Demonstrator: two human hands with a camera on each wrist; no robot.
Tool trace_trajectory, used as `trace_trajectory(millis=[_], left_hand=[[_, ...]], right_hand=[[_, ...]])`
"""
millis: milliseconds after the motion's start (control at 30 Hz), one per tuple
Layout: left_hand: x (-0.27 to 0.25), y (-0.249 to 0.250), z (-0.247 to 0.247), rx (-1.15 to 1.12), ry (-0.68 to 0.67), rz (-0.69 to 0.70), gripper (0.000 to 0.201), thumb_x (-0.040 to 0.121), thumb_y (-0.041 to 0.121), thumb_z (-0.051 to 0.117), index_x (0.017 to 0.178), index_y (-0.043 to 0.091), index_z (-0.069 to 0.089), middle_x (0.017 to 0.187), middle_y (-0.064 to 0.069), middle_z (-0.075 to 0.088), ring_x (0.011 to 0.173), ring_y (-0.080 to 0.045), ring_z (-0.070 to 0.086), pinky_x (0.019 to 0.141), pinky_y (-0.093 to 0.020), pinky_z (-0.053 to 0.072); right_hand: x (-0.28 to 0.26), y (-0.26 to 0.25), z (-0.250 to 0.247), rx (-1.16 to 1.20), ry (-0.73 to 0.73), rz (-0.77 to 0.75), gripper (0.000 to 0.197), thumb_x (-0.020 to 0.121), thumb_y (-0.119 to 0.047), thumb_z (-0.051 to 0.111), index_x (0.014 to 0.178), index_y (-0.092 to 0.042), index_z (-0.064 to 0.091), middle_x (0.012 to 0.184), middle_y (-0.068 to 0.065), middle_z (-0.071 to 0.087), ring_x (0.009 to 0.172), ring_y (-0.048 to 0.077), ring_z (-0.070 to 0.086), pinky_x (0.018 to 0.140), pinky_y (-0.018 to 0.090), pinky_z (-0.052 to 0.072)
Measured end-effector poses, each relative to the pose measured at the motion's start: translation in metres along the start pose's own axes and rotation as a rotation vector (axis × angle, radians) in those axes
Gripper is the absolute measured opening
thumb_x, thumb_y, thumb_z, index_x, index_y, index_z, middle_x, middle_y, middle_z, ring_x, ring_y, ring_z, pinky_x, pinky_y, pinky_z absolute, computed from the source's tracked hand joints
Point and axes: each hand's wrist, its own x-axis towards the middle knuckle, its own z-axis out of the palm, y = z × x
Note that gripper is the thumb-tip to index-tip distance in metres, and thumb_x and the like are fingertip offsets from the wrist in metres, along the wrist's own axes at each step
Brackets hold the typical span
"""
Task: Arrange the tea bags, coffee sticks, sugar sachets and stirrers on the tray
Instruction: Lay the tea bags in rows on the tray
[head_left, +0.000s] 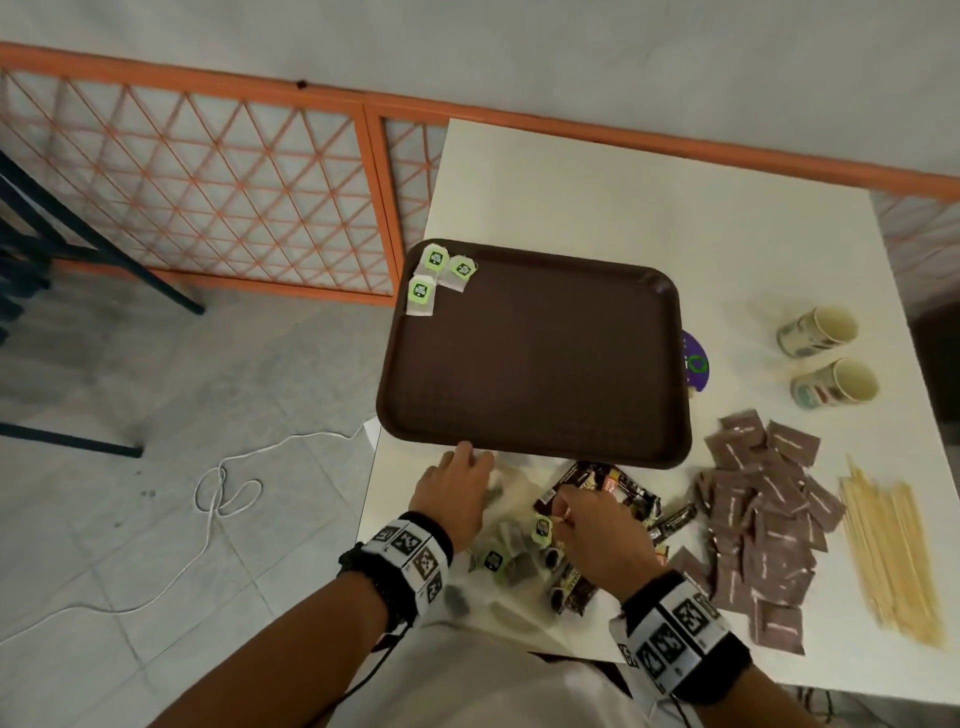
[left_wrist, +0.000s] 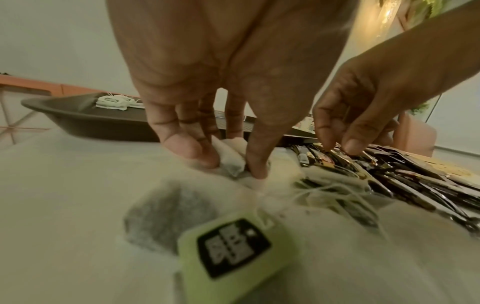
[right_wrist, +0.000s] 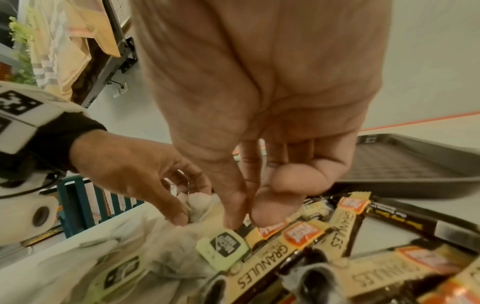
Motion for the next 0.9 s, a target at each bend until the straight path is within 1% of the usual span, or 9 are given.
trace_trajectory(millis=[67,133,233,333,433,500,567,767,900], left_hand=[[0.003,-0.003,-0.003,-0.048,-0.028,-0.011,0.03,0.088,0.014,0.06,0.116,0.016,0.05,0.119,-0.006,0.047,0.109,-0.028,0.053,0.089,-0.04,0.048],[0.005,-0.009,-0.011,-0.133,-0.017,-0.051,0.014,0.086,0.02,0.063,0.096,0.018,0.054,0.107,-0.004,0.052,0.103,-0.029,0.057,0.085,-0.041,0.049],[0.002,-0.023,-0.027,-0.418,-0.005,-0.169,0.03,0.079,0.031,0.074,0.072,0.02,0.047,0.081,0.001,0.054,0.08,-0.021,0.056,0.071,-0.033,0.044],[-0.006,-0.036,-0.045,-0.74,0.006,-0.236,0.026,0.076,0.025,0.081,0.079,0.021,0.056,0.078,0.003,0.062,0.071,-0.011,0.056,0.066,-0.024,0.044],[-0.018,-0.041,-0.059,-1.169,-0.036,-0.246,0.035,0.08,0.009,0.078,0.108,0.016,0.057,0.098,-0.006,0.068,0.08,-0.018,0.068,0.067,-0.029,0.052],[-0.024,-0.042,-0.066,-1.321,-0.061,-0.205,0.039,0.085,0.002,0.07,0.117,0.016,0.054,0.1,-0.008,0.065,0.082,-0.023,0.07,0.07,-0.033,0.053],[-0.028,-0.044,-0.071,-1.384,-0.087,-0.171,0.032,0.088,0.001,0.067,0.114,0.015,0.056,0.095,-0.006,0.063,0.084,-0.022,0.068,0.073,-0.032,0.053],[-0.03,-0.042,-0.074,-1.464,-0.148,-0.206,0.008,0.089,0.017,0.068,0.09,0.016,0.06,0.079,0.0,0.061,0.076,-0.014,0.063,0.07,-0.028,0.048],[-0.021,-0.026,-0.077,-1.535,-0.177,-0.188,0.003,0.092,0.014,0.065,0.093,0.015,0.062,0.078,-0.002,0.059,0.068,-0.013,0.06,0.063,-0.027,0.046]], right_hand=[[-0.003,-0.002,0.0,-0.01,0.013,-0.013,0.012,0.092,-0.018,0.052,0.101,-0.024,0.056,0.105,-0.002,0.061,0.092,0.022,0.061,0.073,0.038,0.052],[-0.005,-0.004,0.003,-0.022,-0.005,-0.064,0.023,0.093,-0.016,0.053,0.114,-0.025,0.055,0.115,-0.003,0.057,0.098,0.022,0.061,0.077,0.039,0.053],[-0.008,-0.011,0.011,-0.056,-0.059,-0.173,0.034,0.094,-0.019,0.057,0.125,-0.03,0.049,0.122,-0.003,0.049,0.103,0.024,0.061,0.084,0.04,0.054],[-0.005,-0.021,0.015,-0.116,-0.111,-0.255,0.037,0.091,-0.029,0.064,0.124,-0.031,0.046,0.116,0.0,0.045,0.101,0.026,0.059,0.082,0.044,0.054],[0.004,-0.03,0.017,-0.166,-0.157,-0.272,0.048,0.087,-0.024,0.07,0.127,-0.029,0.045,0.119,0.001,0.042,0.103,0.025,0.057,0.081,0.045,0.054],[0.009,-0.033,0.015,-0.171,-0.123,-0.267,0.034,0.086,-0.018,0.068,0.113,-0.026,0.049,0.115,0.0,0.043,0.098,0.025,0.057,0.078,0.043,0.054],[0.014,-0.031,0.013,-0.129,-0.104,-0.269,0.019,0.087,-0.018,0.065,0.097,-0.024,0.05,0.107,-0.001,0.044,0.09,0.022,0.057,0.076,0.04,0.054],[0.016,-0.015,-0.022,0.344,-0.148,-0.194,0.024,0.075,-0.03,0.082,0.081,-0.021,0.06,0.072,-0.008,0.061,0.06,0.004,0.053,0.053,0.016,0.042],[0.005,-0.02,-0.064,0.91,-0.165,-0.197,0.028,0.08,-0.027,0.078,0.095,-0.007,0.065,0.072,0.005,0.067,0.054,0.012,0.052,0.05,0.022,0.042]])
